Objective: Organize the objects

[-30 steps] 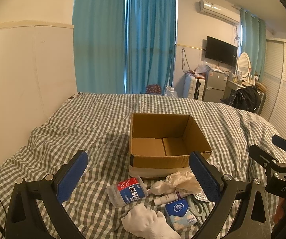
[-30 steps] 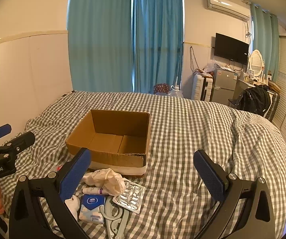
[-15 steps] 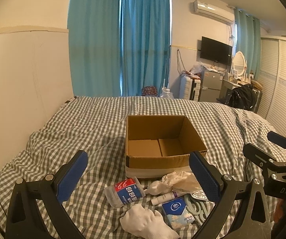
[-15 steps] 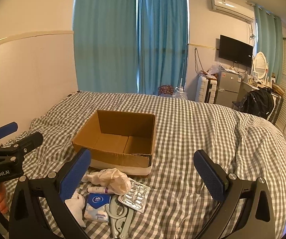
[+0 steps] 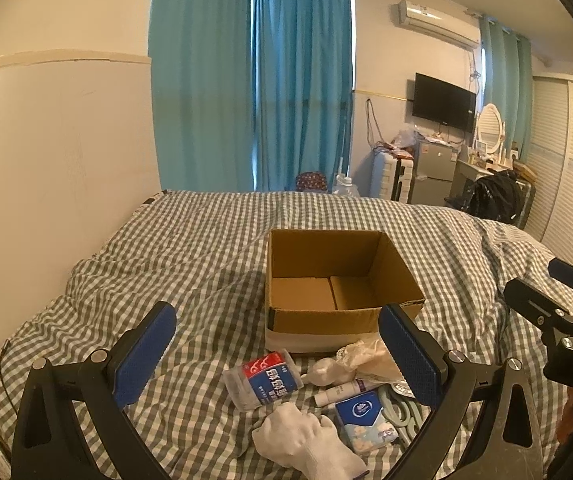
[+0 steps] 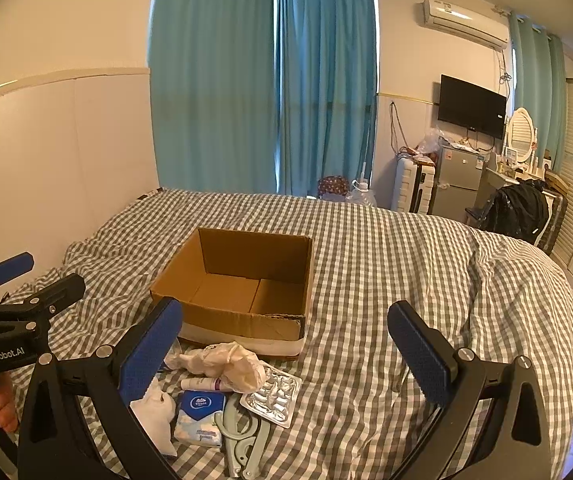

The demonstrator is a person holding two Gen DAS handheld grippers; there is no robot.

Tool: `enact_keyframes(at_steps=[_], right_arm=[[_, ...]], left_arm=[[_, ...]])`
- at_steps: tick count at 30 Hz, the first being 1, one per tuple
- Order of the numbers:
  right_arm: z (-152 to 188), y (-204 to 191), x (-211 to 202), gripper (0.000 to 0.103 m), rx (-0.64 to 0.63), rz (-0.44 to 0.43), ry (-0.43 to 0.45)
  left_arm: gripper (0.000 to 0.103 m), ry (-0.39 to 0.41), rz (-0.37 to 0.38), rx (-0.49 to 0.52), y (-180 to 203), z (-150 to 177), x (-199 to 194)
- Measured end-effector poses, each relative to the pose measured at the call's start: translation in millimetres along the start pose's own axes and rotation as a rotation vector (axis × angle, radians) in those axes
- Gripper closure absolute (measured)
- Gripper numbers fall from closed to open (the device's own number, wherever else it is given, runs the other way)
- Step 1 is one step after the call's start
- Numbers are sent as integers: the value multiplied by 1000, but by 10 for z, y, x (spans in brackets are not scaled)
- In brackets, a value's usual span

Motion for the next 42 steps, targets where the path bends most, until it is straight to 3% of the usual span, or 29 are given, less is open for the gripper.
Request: enact_keyframes(at_steps=[4, 10, 14, 17, 29, 35, 42], right_arm=[[10, 0, 22, 0, -8, -2, -9], [115, 68, 199, 0, -24, 8, -64], [265, 153, 403, 0, -14, -6, -130], [429, 204, 612, 0, -9, -4, -191], [1034, 203, 1330, 5, 52, -56, -420], [1190, 94, 1669, 6, 63, -89, -490], [1262, 98, 1823, 11, 78, -119, -506]], left_arm=[[0, -24, -19, 2, -6, 44, 70], [0, -121, -54, 10, -3, 253, 347], [0, -204, -60, 24, 13, 453, 570], [6, -279, -66, 28, 29, 633, 779], [14, -453, -25, 69, 166, 1117, 1219], [13, -491, 23, 65, 201, 1197, 1294], [13, -511, 49, 72, 247, 1270, 1333]])
Point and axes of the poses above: each gripper's, at about its wrist camera, not at the fingertips, and x roughly the way its jaws point, y to its right, z to its underside, the point moved 1 cm from there along x, roughly the way its jaws point, and after that the axes turned 2 degrees about -y, right-handed, at the moved point
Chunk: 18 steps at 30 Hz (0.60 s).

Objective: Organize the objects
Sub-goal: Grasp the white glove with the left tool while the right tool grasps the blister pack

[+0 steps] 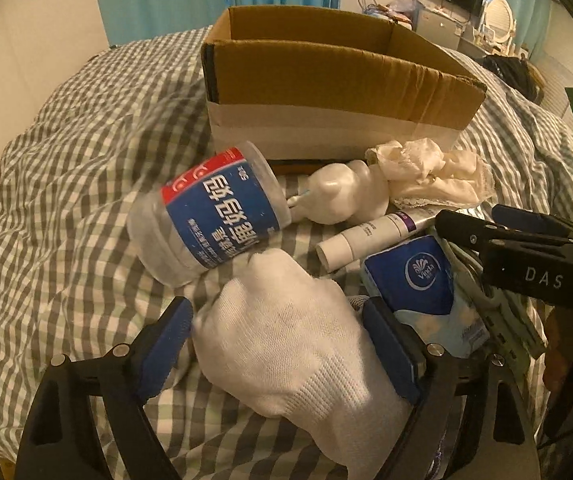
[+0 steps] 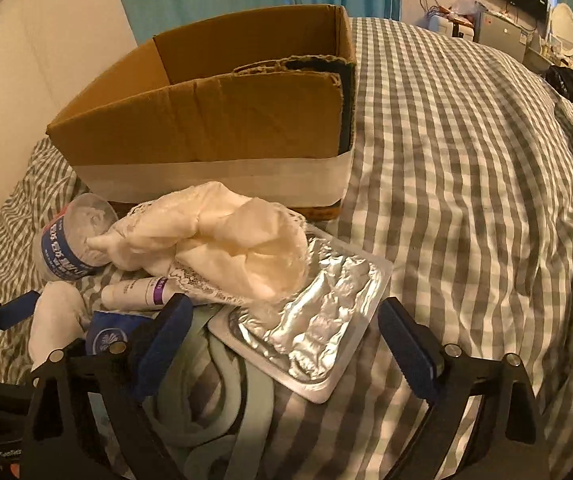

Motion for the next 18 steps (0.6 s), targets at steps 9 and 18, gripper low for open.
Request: enact_keyframes(at_steps=[9, 18], right_arm=[[196, 290, 34, 23, 79, -58, -46], [379, 334, -144, 30, 39, -47, -19]], left_arm=[[18, -6, 38, -18, -53, -20, 48], [45, 53, 29, -74, -117, 28, -191]])
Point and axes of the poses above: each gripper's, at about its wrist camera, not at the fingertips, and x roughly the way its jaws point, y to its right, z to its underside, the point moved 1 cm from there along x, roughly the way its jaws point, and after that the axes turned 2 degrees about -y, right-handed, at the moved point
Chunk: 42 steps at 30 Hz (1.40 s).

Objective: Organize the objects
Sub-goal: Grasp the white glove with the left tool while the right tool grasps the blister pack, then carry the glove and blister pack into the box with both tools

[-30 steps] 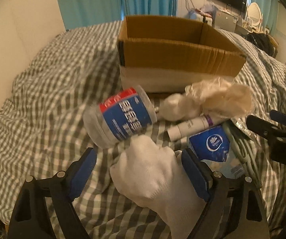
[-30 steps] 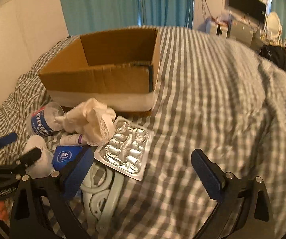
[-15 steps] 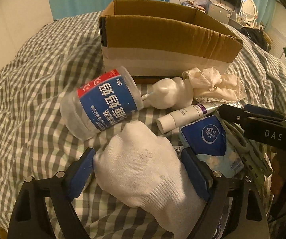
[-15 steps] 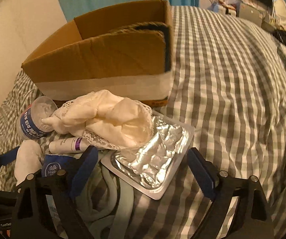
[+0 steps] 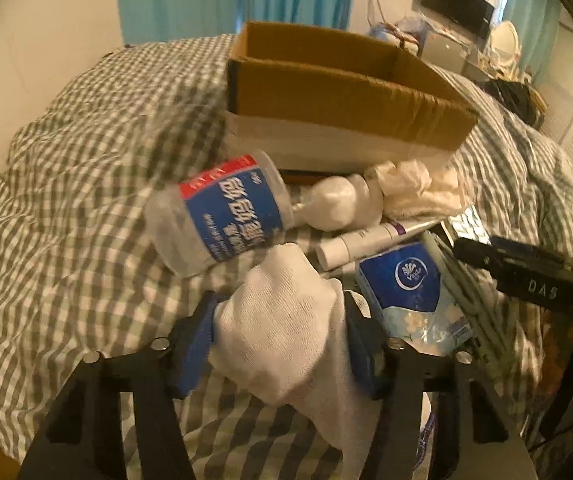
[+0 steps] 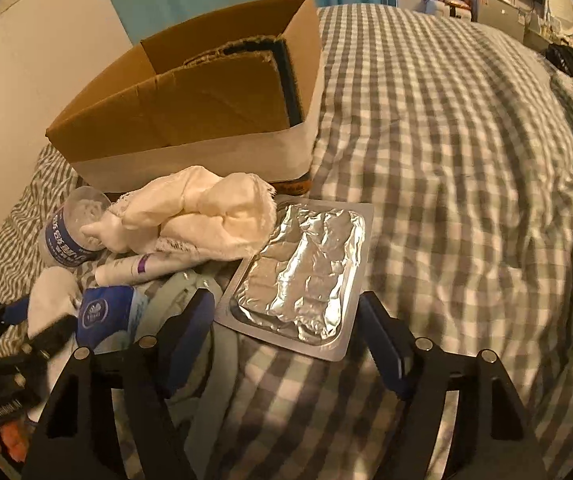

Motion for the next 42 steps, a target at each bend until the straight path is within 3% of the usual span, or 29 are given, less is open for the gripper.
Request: enact_keyframes(at_steps=[5, 6, 7, 9, 12, 16, 20, 21, 22, 24, 30, 36, 41, 42], right_arm=[[112, 31, -160, 31, -8, -6, 26], [128, 29, -196, 38, -13, -4, 34], [149, 24, -254, 78, -24, -1, 46], [171, 46, -341, 79, -22, 0, 63], [250, 33, -431, 91, -48, 1, 72], [276, -17, -436, 94, -55, -24, 62], [-1, 139, -393, 92, -11, -23, 44], [-14, 177, -370, 82, 8, -19, 34], [-42, 218, -342, 60, 25, -19, 20], [-78, 267, -248, 48, 69, -35, -1], [-210, 266, 16, 47, 78, -41, -51], [-357, 294, 319, 37, 129, -66, -97], [-375, 232, 332, 41, 86, -44, -86], [-370, 201, 308, 45, 72, -33, -78]], left_arm=[[54, 15, 2, -10, 6, 24, -108], [55, 17, 4, -8, 17, 32, -125], [56, 21, 4, -9, 27, 37, -149], [57, 31, 9, -10, 52, 40, -210], [58, 55, 12, -10, 82, 14, -317], [58, 80, 1, -9, 115, -5, -427], [58, 96, -31, -10, 88, -26, -489], [58, 97, -38, -15, 69, -44, -493], [58, 99, -45, -19, 49, -58, -498], [58, 106, -62, -24, 6, -100, -505], [58, 112, -90, -23, -73, -240, -453], [58, 90, -85, -17, -61, -302, -327], [58, 79, -75, 0, -15, -294, -275], [58, 80, -75, 3, -7, -286, -278]])
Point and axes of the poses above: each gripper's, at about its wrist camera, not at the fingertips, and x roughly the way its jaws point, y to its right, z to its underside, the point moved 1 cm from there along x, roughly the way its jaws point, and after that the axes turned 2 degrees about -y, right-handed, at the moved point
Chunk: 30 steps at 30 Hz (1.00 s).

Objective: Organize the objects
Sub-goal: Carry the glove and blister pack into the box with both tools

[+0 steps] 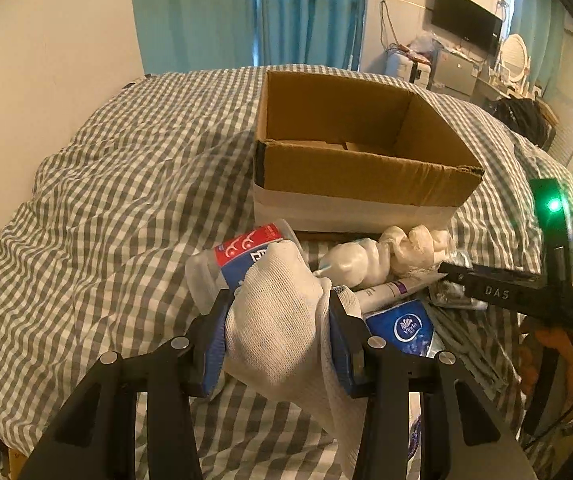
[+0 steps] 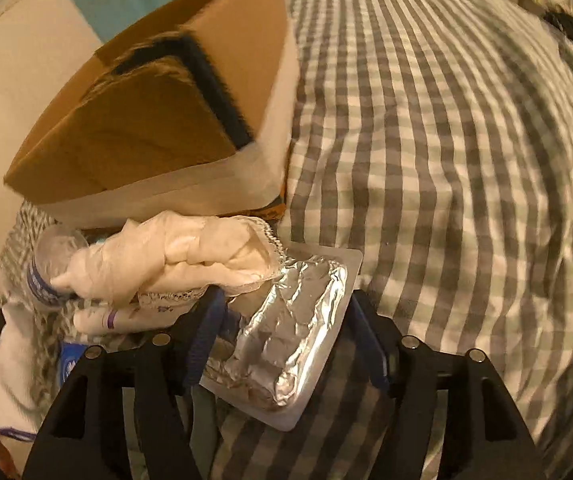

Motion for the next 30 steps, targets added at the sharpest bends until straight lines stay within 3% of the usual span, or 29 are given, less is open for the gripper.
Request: enact_keyframes(at_steps=[1, 2, 4, 12, 22, 30], right_arm=[[3, -35, -24, 54, -11, 12, 11], [6, -55, -72, 55, -21, 21, 24], [-3, -88, -171, 71, -35, 9, 39], [-33, -305, -626, 95, -133, -46, 106], [-146, -416, -1192, 95, -212, -48, 211], [-542, -598, -1819, 95, -311, -66, 361]], left_arm=[[58, 0, 1, 1, 0, 3, 0], [58, 1, 2, 2, -1, 5, -8], [58, 5, -2, 0, -2, 4, -18], [58, 39, -11, -13, -12, -44, -194], [58, 141, -23, -10, -13, -395, -599], [58, 212, -2, 32, 140, -1104, -726]])
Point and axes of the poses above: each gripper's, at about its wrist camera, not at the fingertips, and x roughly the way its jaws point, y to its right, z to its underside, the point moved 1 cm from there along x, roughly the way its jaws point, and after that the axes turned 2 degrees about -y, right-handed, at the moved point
